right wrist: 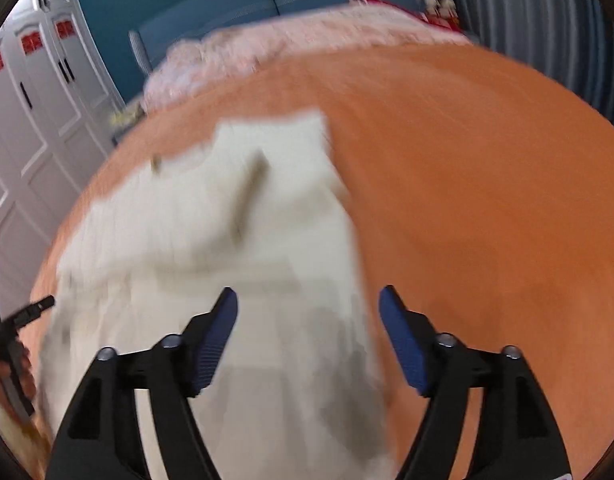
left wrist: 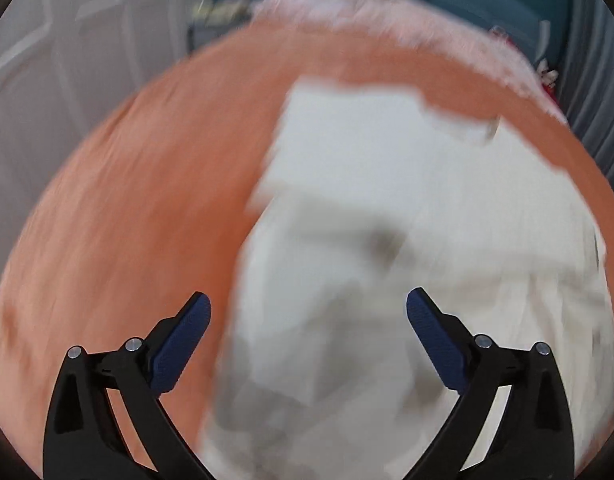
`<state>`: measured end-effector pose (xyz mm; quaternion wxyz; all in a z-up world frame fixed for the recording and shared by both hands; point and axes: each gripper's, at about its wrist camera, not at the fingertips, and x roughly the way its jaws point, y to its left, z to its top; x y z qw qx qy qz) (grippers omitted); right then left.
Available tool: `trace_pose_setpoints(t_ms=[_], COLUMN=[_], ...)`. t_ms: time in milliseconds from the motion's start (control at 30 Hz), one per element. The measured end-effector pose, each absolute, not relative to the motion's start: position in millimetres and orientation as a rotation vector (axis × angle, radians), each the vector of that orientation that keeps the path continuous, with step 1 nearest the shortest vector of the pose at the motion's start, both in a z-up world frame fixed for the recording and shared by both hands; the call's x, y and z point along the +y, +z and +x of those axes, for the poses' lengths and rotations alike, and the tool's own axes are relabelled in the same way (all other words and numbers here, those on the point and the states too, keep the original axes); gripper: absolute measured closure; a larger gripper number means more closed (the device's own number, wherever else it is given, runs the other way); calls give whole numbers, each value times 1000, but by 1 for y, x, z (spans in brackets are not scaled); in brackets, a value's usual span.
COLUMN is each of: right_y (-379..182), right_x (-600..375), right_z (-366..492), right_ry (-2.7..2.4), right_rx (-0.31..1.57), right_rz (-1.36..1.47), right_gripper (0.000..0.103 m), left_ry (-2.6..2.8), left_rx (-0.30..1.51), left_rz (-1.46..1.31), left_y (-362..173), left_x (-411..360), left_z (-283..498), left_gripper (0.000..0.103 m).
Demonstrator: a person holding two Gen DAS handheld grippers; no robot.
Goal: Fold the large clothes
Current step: 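Grasp the jacket edge with the left tool while the right tool grasps the other sleeve cuff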
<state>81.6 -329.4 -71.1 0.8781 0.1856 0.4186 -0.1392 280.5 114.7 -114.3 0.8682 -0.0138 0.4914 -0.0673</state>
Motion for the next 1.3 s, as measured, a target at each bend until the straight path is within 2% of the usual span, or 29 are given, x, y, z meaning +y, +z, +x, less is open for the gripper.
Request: trace_pose_setpoints(t_ms=[167, 367, 400, 433, 500, 533, 600, 733, 900, 1167, 1300], right_y=[-104, -121, -122, -122, -121, -117, -101, -65, -29, 9, 36], right_x=[-331, -319, -316, -312, -306, -304, -299, -291, -266, -220, -217], right_z=[-8, -10, -5, -2, 10, 14, 8, -21, -100, -258, -256], right_ry=[-293, -263, -267, -272, -257, -258, -242, -190, -98, -38, -32], right_rx=[996, 905, 895, 892, 918, 914, 879, 838, 922, 1150, 1073], right_rz=[556, 751, 762, 760, 788, 804, 782, 725, 604, 570, 536], right_gripper=[28, 27, 29, 48, 90, 93, 95, 98, 98, 98, 98], left_ry=[-80, -172, -150, -134, -141, -163, -173, -215, -260, -229, -237], left_rx=[1156, 1195, 1192, 1193, 1207, 1222, 1199, 1134, 1138, 1342, 1262], left_rz=[-270, -401, -385, -374, -383, -419, -417, -373, -303, -204, -219], left_y=[-141, -144, -144, -144, -139, -135, -120, -81, -49, -26, 4], left_x=[192, 174, 170, 168, 165, 167, 168, 174, 202, 250, 244], left_z=[216, 202, 203, 202, 202, 201, 192, 166, 83, -80, -78], left_gripper=[7, 8, 14, 26, 77, 86, 92, 96, 96, 96, 96])
